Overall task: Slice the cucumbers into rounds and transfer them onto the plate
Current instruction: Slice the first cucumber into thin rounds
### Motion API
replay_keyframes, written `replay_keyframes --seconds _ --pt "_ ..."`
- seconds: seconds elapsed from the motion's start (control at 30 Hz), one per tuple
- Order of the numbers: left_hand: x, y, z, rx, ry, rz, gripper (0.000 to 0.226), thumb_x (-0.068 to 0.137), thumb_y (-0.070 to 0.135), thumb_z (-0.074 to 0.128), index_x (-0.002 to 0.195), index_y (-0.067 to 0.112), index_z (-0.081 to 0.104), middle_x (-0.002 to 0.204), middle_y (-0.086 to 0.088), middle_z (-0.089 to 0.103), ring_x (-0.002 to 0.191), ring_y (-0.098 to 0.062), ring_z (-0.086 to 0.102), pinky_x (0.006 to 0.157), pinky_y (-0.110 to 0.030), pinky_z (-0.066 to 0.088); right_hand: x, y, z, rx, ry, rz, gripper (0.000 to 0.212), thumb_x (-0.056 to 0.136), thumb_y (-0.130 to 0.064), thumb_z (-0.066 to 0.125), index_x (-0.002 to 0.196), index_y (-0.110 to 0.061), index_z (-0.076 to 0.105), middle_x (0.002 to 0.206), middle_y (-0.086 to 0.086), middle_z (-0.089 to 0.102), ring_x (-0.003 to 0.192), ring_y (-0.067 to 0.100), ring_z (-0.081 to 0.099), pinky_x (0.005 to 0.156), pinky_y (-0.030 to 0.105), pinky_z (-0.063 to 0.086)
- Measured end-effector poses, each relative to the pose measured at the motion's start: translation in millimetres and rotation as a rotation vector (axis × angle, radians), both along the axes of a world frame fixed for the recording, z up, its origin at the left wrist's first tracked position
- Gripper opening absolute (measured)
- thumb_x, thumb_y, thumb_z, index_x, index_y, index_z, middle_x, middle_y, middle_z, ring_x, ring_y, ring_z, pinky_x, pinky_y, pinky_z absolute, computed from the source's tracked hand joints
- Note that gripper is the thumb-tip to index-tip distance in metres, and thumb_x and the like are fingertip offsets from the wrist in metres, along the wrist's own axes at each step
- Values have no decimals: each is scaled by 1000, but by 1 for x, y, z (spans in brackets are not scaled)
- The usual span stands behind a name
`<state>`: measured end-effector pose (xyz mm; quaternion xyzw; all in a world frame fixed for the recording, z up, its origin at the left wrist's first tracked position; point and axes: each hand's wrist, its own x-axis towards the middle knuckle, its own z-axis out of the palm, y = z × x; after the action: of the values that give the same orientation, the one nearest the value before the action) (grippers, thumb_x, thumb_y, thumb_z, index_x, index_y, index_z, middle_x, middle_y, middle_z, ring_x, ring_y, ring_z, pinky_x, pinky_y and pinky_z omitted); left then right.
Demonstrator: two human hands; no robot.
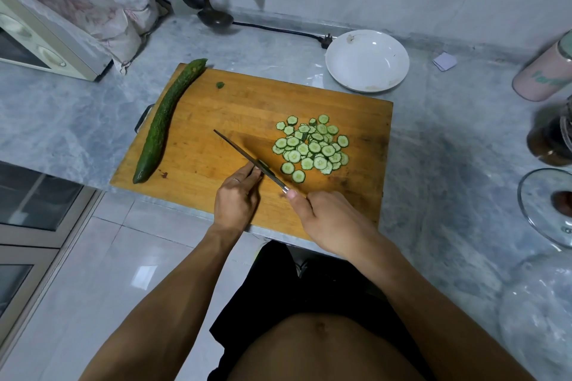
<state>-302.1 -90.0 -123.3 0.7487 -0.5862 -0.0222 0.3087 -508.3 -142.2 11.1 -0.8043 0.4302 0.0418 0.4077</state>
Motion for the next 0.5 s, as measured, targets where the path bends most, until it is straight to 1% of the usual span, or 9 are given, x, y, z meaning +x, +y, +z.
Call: replay_keyframes --seconds 0.1,0.17,0.23,0.27,0.37,0.43,0.5 --pt "-2 0 2 -26 -7 7 33 89 11 48 108 9 75 122 -7 68 101 -25 68 74 -29 55 3 1 0 -3 0 -1 65 101 -61 20 64 -14 46 69 4 51 67 20 55 53 34 38" --pt "-4 -1 2 -27 4 22 36 88 15 45 107 9 75 121 -7 69 101 -26 68 73 -30 56 4 0 -2 12 6 -3 65 100 -62 19 65 -15 47 69 5 51 67 21 56 53 33 38" --pt "-4 -1 1 -23 15 41 37 88 17 46 110 9 75 122 -9 68 101 -27 69 75 -33 58 9 -2 -7 41 13 -23 67 99 -64 16 73 -17 56 74 6 52 70 21 56 57 33 39" --pt "-4 -1 1 -22 14 47 38 88 18 46 111 9 74 122 -10 68 100 -28 69 75 -34 58 13 -4 -10 55 22 -34 66 98 -65 16 75 -18 57 77 6 51 72 22 55 60 34 40" --pt "-5 -1 -1 -1 18 50 39 87 18 45 111 7 74 122 -12 68 98 -31 69 71 -37 59 24 -5 -20 72 34 -62 59 100 -62 19 69 -20 45 84 8 50 78 25 50 67 33 38" --pt "-7 1 -2 11 28 46 38 87 16 46 112 8 74 124 -10 67 100 -30 69 72 -38 59 27 -3 -24 74 28 -79 57 101 -61 20 70 -20 45 88 10 51 84 27 49 70 34 38" --pt "-5 -1 0 2 35 32 36 88 9 49 115 8 72 128 -8 65 102 -28 67 75 -35 57 27 -1 -26 75 20 -87 59 101 -61 19 76 -16 49 92 12 53 89 28 49 72 35 38"
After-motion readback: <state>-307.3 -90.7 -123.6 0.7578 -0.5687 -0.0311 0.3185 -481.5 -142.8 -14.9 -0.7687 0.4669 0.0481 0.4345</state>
